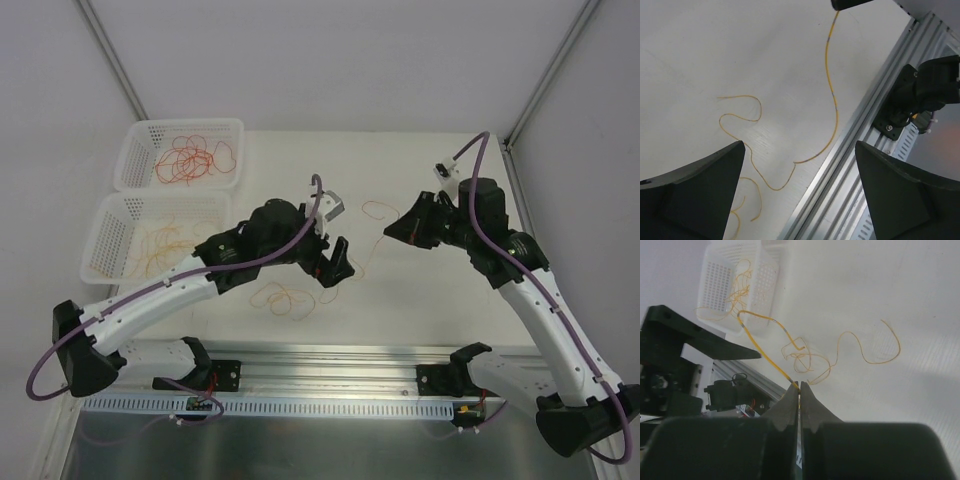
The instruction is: Untangle the cables
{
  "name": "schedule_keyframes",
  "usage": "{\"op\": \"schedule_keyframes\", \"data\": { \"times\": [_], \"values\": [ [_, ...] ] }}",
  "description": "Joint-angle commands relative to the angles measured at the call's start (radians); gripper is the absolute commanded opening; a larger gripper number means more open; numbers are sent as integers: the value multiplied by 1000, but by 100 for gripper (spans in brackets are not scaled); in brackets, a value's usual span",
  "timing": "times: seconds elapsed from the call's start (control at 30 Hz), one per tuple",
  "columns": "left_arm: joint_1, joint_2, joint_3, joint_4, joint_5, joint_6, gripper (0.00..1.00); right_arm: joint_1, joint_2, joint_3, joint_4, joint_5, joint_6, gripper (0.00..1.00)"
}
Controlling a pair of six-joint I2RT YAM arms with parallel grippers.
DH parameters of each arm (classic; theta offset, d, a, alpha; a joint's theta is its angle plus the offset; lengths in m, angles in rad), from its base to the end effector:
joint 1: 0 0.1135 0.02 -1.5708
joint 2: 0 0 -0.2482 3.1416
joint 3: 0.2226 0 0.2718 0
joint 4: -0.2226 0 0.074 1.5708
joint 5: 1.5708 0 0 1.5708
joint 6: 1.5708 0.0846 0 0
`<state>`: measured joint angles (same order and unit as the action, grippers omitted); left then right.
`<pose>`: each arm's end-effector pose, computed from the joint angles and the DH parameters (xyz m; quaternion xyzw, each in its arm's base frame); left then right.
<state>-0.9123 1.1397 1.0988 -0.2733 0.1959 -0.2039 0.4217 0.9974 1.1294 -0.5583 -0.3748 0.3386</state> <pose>0.1907 -0.2734 0.3396 0.3332 0.7352 -0.3769 0.4543 0.2422 0.1426 0.3532 -0.1351 0.8211 0.3429 0.4359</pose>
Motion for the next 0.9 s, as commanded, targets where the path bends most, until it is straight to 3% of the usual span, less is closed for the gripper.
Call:
{"op": "schedule_keyframes", "data": {
  "times": [0.0,0.27,0.3,0.37,0.47,0.5,0.6,0.67,0.73,0.77,0.83,0.87],
  "values": [
    [-46,80,27,80,-141,-37,93,5,-46,46,46,-15,45,1],
    [-148,202,61,112,-122,-17,75,6,-105,21,34,-4,57,1],
    [-152,206,62,112,-109,-15,67,8,-114,17,26,3,56,1],
    [-164,212,64,118,-83,-18,61,6,-123,12,15,16,53,1],
    [-171,209,62,132,-58,-35,42,8,-138,3,-3,28,47,0],
    [-171,207,62,134,-61,-38,23,6,-140,1,-14,34,45,1],
    [-172,198,70,134,-61,-52,0,6,-149,-3,-44,66,31,1],
    [-171,186,82,132,-67,-63,0,8,-158,-5,-58,88,28,1],
    [-171,174,95,131,-70,-69,0,6,-163,-10,-81,102,17,7],
    [-171,169,101,128,-81,-74,0,6,-170,-14,-87,108,11,21],
    [-168,152,125,108,-102,-77,0,6,-180,-14,-92,105,-13,35],
    [-163,149,139,94,-127,-75,0,6,-192,-14,-97,100,-22,50]
  ]
}}
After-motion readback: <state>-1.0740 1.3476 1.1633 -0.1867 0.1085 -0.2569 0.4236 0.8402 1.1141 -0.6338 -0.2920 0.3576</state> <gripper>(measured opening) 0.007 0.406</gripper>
